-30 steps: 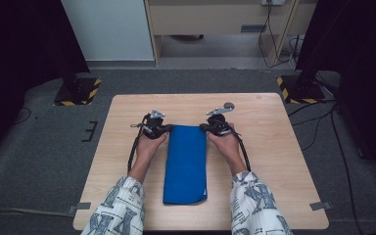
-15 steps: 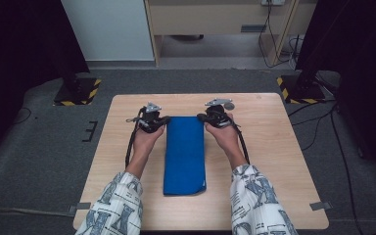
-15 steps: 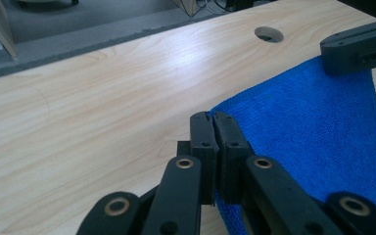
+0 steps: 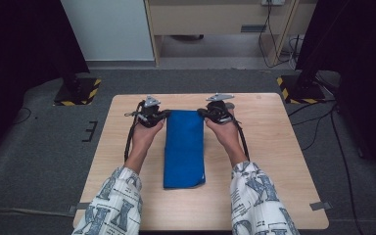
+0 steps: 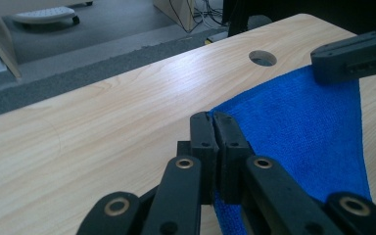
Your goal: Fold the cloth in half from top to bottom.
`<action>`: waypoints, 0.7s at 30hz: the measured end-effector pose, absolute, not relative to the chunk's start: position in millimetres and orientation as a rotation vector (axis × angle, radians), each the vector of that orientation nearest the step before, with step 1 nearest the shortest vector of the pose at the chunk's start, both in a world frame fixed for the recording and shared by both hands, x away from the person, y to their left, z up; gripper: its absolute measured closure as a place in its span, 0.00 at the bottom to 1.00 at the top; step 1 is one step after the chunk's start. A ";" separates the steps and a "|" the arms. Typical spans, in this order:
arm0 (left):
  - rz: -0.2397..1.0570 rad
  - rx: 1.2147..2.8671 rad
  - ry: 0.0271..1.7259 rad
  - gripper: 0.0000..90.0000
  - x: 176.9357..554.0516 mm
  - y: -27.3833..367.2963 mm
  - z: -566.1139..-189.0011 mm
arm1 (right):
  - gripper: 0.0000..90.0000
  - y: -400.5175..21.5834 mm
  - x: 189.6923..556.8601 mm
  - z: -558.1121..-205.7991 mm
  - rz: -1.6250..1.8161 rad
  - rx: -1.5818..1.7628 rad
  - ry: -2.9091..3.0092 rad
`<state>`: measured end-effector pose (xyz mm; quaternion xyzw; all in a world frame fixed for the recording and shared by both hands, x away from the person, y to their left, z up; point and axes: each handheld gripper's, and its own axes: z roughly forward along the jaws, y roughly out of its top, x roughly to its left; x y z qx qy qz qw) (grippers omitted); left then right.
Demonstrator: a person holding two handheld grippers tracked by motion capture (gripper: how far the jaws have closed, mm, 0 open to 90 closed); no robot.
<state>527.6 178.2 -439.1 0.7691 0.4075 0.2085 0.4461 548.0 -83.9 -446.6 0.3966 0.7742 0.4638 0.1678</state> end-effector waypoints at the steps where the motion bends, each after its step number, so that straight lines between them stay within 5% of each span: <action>1: 0.517 1.901 1.009 0.98 527.5 178.0 -438.5 | 0.98 -84.9 548.0 -445.4 1.320 1.127 2.198; 21: 0.540 1.895 1.000 0.98 524.3 178.9 -429.0 | 0.97 -84.0 545.5 -431.3 1.345 1.099 2.175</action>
